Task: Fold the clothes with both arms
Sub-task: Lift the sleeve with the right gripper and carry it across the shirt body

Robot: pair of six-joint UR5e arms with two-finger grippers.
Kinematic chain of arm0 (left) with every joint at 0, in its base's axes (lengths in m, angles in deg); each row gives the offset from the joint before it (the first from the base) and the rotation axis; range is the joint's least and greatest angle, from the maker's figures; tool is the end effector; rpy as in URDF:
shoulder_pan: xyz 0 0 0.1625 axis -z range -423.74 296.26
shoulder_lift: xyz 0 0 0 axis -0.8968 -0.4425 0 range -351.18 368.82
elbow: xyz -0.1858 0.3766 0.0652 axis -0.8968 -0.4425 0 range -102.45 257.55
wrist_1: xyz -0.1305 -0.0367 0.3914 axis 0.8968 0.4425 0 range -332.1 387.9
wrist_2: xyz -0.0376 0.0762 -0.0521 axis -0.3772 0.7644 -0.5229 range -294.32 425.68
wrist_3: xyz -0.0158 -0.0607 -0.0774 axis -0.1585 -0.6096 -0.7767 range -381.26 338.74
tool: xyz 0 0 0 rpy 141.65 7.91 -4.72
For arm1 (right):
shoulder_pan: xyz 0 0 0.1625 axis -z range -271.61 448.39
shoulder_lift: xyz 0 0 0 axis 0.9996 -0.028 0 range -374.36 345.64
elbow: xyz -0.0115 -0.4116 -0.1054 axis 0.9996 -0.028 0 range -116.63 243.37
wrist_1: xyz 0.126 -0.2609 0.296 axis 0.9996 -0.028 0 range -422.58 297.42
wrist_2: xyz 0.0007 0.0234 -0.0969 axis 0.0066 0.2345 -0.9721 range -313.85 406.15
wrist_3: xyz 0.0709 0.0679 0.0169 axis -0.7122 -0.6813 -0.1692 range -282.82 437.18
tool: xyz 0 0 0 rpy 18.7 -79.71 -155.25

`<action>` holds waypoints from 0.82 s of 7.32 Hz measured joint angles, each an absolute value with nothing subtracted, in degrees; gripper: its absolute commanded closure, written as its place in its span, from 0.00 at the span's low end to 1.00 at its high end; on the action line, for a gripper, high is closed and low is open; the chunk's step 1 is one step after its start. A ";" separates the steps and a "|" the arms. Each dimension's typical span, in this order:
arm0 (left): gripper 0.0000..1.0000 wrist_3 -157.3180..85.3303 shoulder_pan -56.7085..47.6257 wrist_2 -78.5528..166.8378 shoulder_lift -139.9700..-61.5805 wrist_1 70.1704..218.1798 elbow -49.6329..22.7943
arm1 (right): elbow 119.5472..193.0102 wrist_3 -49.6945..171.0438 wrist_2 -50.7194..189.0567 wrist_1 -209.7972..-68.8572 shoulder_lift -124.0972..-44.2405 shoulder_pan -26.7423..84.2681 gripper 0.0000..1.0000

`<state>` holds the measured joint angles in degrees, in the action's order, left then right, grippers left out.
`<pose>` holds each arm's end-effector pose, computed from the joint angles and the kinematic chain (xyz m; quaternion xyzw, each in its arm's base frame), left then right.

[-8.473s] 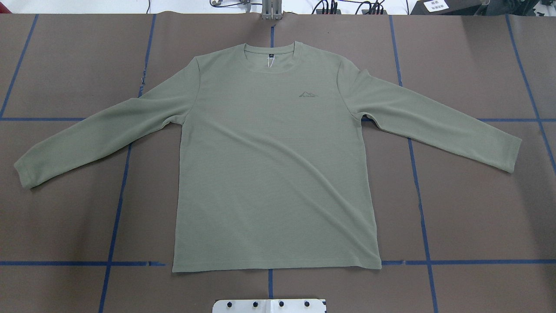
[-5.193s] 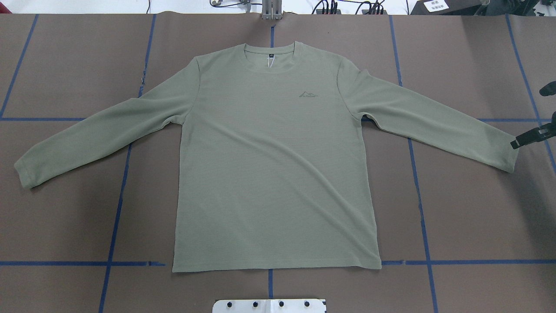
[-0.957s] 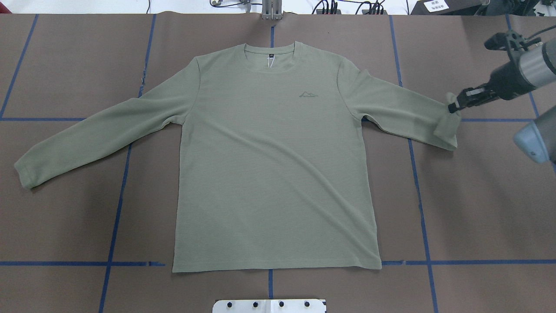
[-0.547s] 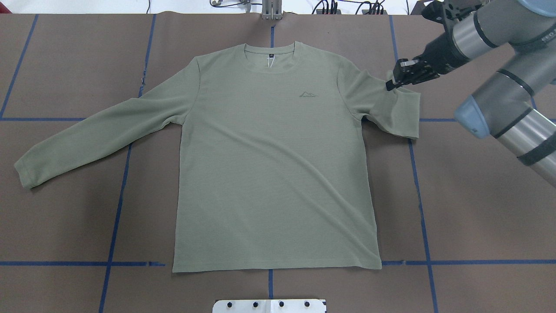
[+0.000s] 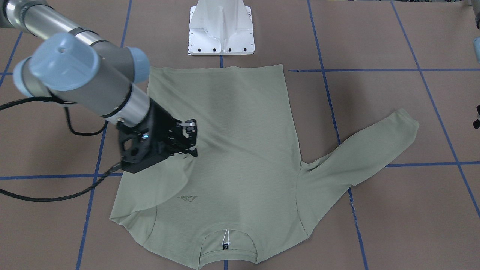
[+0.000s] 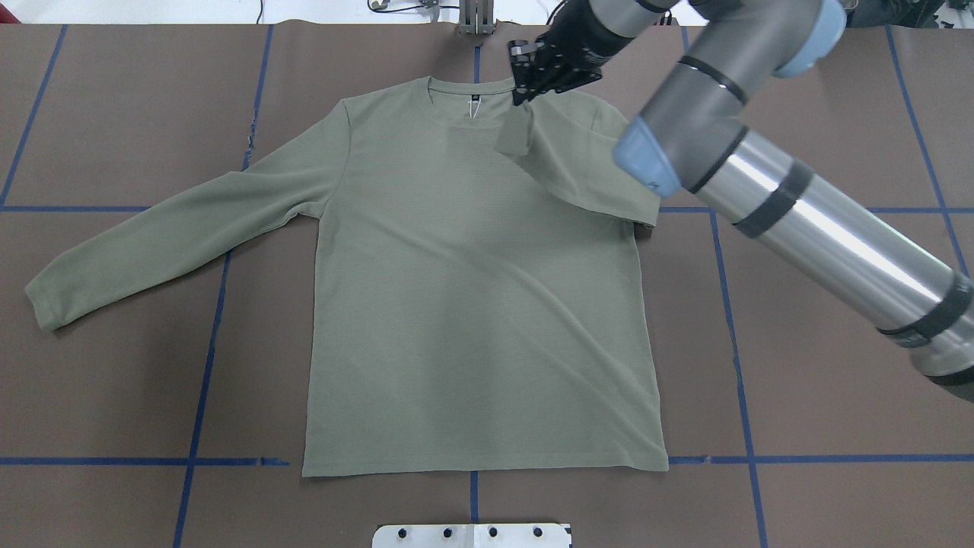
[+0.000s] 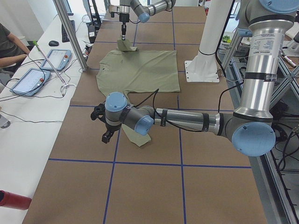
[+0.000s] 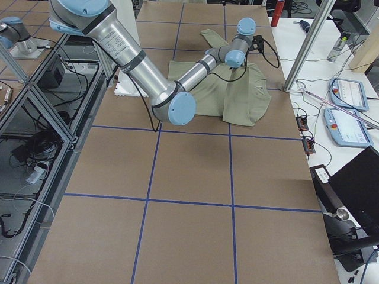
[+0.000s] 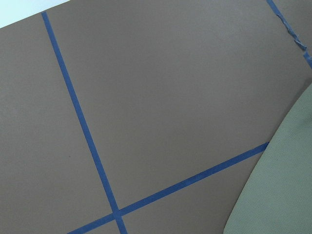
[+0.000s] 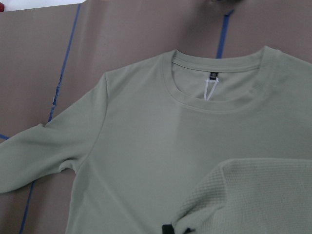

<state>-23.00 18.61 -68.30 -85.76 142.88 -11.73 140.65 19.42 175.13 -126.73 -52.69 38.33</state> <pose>0.0094 -0.5508 0.5744 0.2005 0.3803 0.1394 0.8920 -0.4278 -0.6212 0.1224 0.1203 -0.5657 -0.0533 0.8140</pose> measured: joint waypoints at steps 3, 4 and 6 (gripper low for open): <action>0.00 -23.01 18.57 -68.33 -85.19 142.94 -11.63 | 128.91 19.78 164.65 -127.01 -41.38 45.82 1.00; 0.00 -23.02 18.54 -68.32 -85.05 142.94 -11.64 | 128.02 19.84 162.12 -127.01 -40.37 47.68 1.00; 0.00 -23.02 18.53 -68.29 -84.98 142.95 -11.64 | 126.63 19.87 159.26 -127.00 -38.30 50.37 1.00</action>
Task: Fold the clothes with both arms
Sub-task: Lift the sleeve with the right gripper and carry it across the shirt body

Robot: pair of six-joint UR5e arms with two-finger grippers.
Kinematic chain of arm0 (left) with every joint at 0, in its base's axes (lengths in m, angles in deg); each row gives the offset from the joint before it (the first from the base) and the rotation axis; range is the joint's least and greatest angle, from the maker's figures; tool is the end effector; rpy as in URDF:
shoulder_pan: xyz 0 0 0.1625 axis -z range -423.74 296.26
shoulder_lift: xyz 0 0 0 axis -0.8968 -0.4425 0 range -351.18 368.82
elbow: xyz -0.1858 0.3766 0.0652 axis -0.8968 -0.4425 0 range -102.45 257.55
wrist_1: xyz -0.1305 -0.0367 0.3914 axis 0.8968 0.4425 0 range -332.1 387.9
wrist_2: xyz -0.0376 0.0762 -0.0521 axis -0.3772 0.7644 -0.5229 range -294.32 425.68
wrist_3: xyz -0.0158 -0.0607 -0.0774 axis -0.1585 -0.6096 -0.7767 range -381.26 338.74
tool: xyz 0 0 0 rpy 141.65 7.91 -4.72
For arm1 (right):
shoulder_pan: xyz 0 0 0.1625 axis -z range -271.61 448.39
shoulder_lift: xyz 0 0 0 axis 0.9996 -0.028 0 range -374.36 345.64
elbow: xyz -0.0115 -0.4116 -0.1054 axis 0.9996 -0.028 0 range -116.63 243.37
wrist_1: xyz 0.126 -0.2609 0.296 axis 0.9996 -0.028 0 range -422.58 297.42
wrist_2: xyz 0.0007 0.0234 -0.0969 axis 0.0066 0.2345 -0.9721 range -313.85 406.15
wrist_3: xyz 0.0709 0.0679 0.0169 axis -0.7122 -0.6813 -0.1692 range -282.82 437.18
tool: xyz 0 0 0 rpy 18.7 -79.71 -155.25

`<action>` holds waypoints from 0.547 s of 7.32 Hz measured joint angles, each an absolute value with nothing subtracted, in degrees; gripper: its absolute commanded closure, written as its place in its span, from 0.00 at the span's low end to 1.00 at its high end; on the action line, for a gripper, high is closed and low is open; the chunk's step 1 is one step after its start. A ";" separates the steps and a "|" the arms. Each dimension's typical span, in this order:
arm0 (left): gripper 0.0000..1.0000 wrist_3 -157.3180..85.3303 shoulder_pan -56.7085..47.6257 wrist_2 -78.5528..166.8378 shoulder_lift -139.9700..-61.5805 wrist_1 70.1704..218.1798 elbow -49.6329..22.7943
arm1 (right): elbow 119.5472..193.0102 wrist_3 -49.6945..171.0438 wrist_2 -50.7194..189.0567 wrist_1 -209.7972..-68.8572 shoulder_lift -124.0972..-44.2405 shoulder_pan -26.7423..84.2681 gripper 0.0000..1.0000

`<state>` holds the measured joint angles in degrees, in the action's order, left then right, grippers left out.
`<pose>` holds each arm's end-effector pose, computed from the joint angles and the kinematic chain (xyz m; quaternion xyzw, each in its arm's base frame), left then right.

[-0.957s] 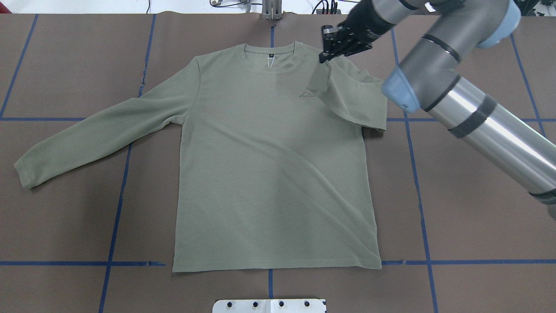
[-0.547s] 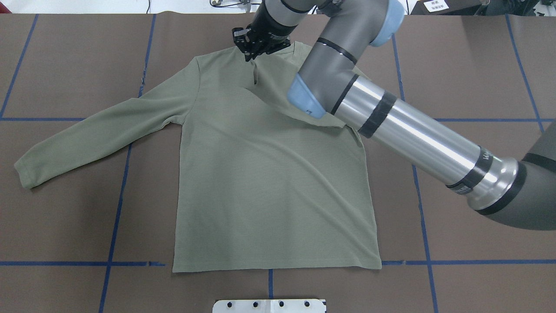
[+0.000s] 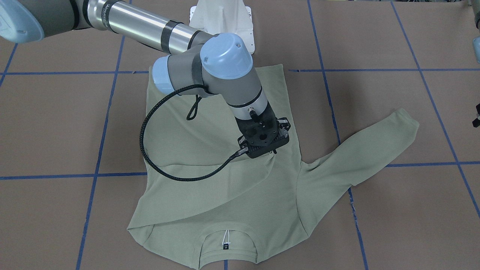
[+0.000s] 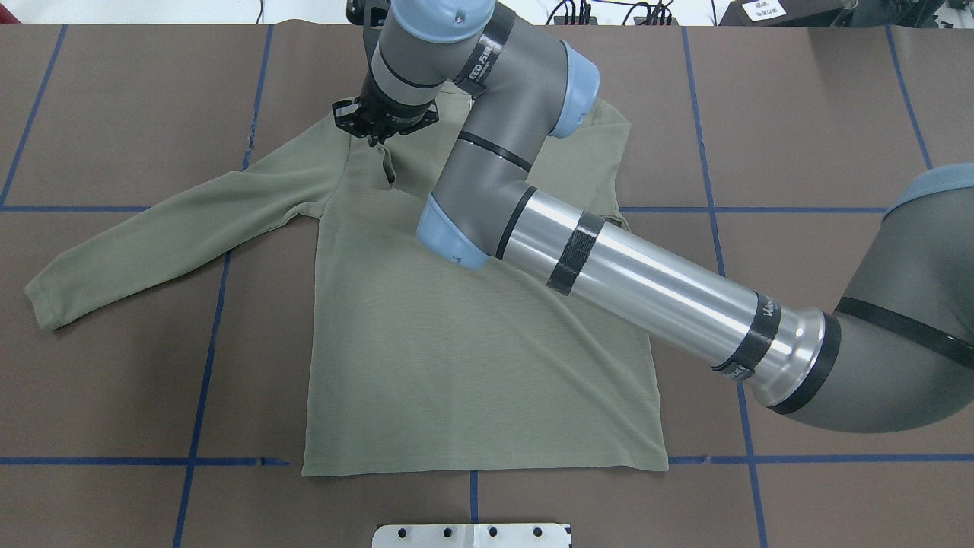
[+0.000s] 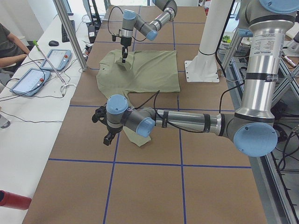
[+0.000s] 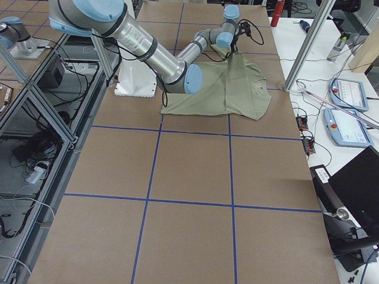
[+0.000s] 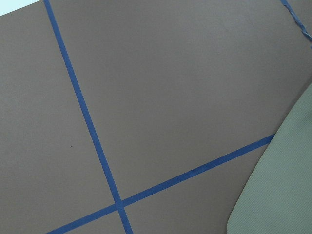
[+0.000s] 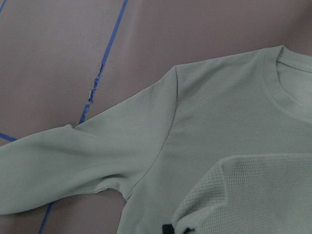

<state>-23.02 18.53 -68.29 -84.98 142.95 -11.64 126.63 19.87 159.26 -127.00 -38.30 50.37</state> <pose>0.0094 -0.5453 0.5825 0.1939 0.3805 0.1374 0.8937 -0.5856 -0.5776 0.0351 0.1663 -0.5265 -0.0689 0.8309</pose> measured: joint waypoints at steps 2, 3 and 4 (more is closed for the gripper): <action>0.00 -23.02 18.53 -68.27 -84.96 142.89 -11.62 | 124.89 19.95 157.49 -126.87 -37.14 51.79 1.00; 0.00 -23.08 18.53 -68.29 -84.96 142.87 -11.61 | 123.64 20.00 156.58 -126.80 -36.77 52.19 1.00; 0.00 -23.20 18.53 -68.33 -84.96 142.86 -11.63 | 122.52 20.03 155.87 -126.70 -36.52 52.59 1.00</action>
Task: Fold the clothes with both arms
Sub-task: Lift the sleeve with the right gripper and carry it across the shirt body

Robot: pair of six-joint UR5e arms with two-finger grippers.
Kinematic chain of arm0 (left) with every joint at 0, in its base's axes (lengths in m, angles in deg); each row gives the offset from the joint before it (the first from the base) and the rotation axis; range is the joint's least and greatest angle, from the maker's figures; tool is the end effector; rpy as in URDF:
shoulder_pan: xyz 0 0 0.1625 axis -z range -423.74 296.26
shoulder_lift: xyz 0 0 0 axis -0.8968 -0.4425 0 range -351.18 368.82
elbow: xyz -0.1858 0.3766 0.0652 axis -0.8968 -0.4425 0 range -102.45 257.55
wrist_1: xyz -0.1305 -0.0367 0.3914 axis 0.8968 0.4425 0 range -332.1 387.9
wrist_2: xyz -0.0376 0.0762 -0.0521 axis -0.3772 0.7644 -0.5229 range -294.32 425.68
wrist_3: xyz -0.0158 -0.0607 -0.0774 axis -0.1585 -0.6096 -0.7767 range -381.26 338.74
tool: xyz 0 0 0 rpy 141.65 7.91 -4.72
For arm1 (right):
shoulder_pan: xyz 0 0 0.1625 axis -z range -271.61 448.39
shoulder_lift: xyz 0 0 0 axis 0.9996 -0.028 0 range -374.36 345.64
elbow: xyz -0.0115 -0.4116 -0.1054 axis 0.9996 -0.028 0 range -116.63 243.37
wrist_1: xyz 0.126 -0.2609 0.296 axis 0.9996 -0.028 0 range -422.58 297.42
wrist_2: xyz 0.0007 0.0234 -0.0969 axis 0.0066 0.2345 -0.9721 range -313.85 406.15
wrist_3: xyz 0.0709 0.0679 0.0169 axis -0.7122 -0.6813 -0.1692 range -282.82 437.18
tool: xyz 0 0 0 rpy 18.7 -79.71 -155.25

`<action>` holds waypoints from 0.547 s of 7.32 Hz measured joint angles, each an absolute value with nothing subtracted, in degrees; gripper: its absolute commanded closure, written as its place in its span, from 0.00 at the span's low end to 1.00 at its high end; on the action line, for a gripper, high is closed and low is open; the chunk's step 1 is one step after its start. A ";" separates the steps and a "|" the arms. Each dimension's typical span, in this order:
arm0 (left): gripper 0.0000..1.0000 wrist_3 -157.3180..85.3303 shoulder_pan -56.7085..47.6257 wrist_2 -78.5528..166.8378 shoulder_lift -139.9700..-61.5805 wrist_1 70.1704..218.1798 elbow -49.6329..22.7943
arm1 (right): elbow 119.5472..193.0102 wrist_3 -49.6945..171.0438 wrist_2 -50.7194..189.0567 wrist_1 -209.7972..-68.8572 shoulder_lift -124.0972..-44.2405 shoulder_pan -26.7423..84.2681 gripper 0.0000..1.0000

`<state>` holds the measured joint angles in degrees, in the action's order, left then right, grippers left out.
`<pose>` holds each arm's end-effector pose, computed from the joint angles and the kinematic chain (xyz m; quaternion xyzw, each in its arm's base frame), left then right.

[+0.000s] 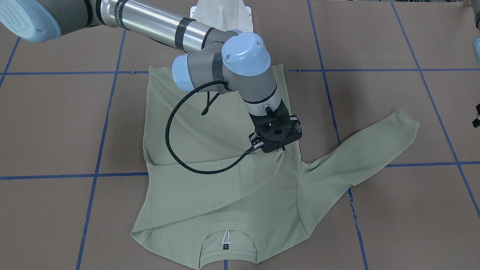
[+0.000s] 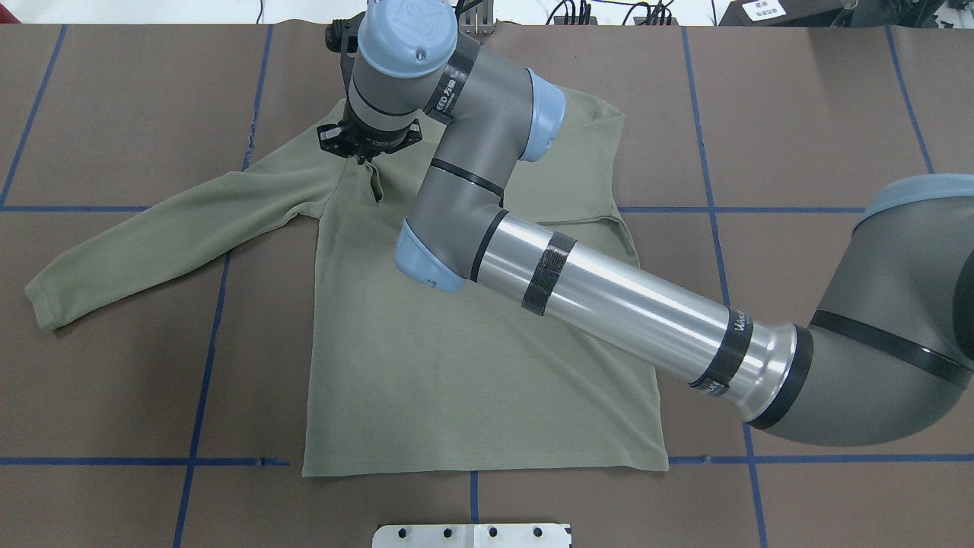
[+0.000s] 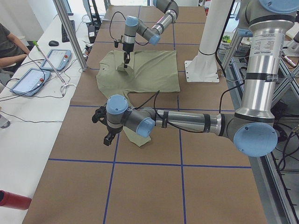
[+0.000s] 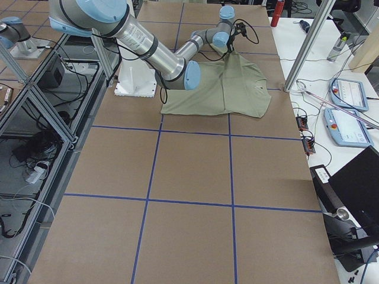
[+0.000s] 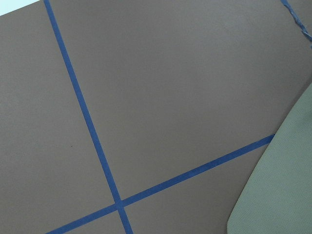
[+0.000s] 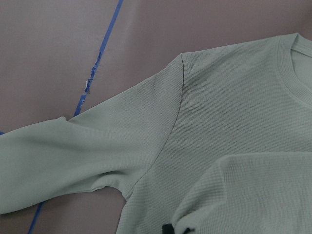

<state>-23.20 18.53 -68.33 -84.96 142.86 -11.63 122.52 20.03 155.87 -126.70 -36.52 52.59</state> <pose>0.0094 -0.5451 0.5829 0.1923 0.3811 0.1357 0.8941 -0.6194 -0.5699 0.0409 0.1691 -0.5067 -0.0676 0.8427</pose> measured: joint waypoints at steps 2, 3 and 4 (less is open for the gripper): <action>0.00 -23.27 18.53 -68.30 -84.96 142.91 -11.64 | 117.58 20.05 154.43 -125.79 -34.30 53.30 1.00; 0.00 -23.25 18.53 -68.28 -84.97 142.92 -11.56 | 113.97 20.07 153.28 -124.94 -32.43 53.74 0.87; 0.00 -23.17 18.53 -68.29 -85.01 142.84 -11.50 | 110.97 20.08 151.93 -123.26 -31.16 54.47 0.02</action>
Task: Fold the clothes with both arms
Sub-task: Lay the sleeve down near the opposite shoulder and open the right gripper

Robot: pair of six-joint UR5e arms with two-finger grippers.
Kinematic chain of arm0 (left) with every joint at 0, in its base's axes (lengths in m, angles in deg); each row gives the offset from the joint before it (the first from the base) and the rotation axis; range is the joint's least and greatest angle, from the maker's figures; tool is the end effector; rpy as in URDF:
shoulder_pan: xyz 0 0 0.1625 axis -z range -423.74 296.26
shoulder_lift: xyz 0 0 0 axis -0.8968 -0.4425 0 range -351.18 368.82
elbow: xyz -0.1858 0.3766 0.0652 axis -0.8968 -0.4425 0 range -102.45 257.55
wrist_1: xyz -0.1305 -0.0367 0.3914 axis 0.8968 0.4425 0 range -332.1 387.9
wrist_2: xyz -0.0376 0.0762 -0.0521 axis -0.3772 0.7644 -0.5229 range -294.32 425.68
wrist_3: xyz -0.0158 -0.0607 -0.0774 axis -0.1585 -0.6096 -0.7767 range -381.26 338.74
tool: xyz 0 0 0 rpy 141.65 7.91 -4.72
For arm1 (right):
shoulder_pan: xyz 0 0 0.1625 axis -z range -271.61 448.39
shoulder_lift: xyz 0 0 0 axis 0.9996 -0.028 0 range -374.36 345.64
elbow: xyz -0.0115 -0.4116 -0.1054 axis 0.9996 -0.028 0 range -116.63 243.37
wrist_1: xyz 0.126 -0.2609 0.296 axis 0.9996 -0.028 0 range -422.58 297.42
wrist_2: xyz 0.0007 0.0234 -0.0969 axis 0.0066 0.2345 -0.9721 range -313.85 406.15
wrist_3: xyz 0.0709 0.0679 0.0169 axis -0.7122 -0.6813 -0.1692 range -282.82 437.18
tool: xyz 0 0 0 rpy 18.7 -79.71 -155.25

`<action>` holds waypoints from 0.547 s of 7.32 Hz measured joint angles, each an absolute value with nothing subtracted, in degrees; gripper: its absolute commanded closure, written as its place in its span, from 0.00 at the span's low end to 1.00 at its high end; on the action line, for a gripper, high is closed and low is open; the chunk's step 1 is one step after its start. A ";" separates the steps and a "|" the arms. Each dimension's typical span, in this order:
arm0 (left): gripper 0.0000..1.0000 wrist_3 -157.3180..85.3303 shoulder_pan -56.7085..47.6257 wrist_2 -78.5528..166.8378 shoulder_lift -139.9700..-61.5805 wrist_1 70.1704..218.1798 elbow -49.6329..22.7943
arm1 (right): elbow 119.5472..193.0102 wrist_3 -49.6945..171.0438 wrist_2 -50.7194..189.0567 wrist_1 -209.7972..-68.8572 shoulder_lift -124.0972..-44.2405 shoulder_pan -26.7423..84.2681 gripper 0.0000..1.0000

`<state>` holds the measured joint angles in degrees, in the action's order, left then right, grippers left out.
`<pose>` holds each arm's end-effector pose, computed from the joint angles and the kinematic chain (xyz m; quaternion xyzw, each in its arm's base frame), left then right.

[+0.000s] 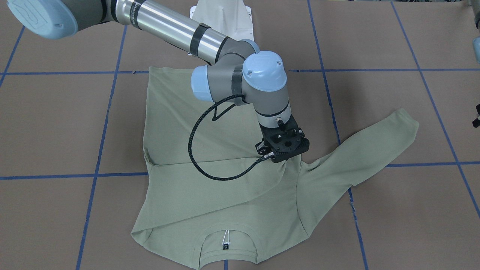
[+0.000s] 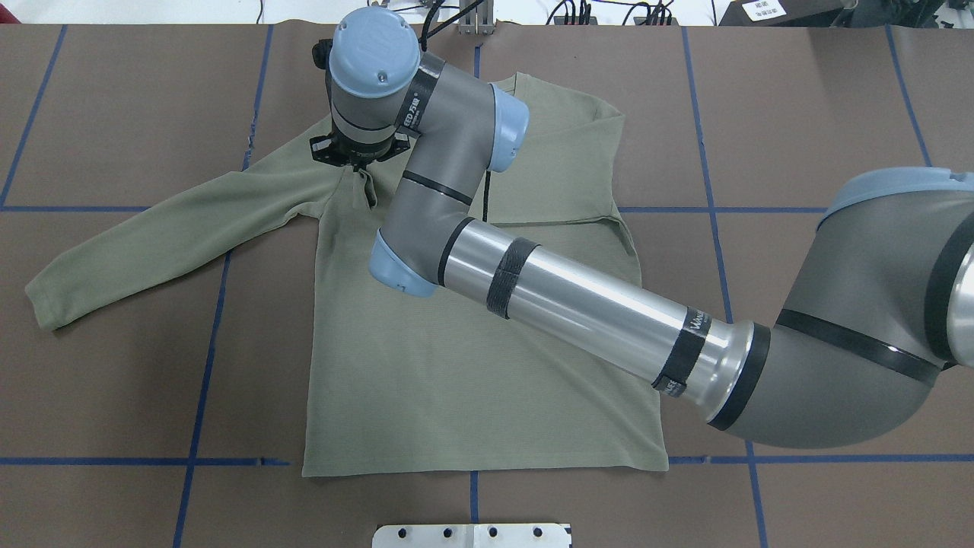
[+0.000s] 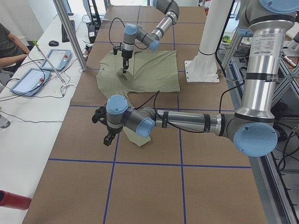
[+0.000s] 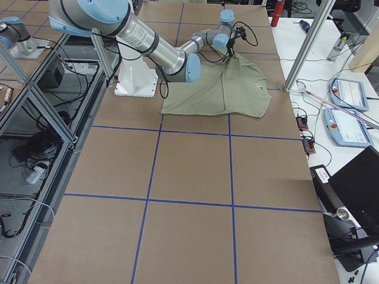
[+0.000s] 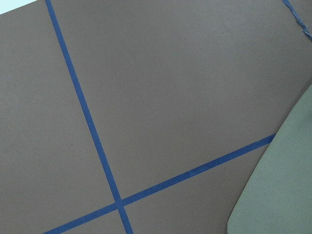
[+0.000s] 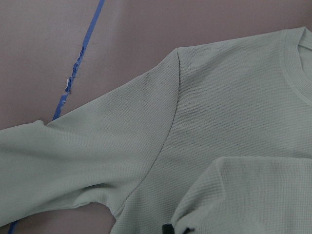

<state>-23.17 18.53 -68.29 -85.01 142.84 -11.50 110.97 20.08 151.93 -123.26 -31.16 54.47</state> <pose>0.0094 -0.5454 0.5837 0.1917 0.3808 0.1356 0.8944 -0.6680 -0.5774 0.0459 0.1740 -0.4796 -0.0611 0.8579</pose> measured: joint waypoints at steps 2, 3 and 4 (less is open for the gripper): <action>0.00 -23.17 18.47 -68.33 -85.21 142.59 -11.37 | 108.18 19.98 147.33 -119.92 -29.24 56.83 0.01; 0.00 -23.19 18.46 -68.30 -85.29 142.56 -11.24 | 107.82 19.77 145.72 -119.29 -28.07 57.41 0.02; 0.00 -23.21 18.44 -68.30 -85.26 142.65 -11.09 | 107.57 19.42 144.56 -119.00 -27.23 57.67 0.02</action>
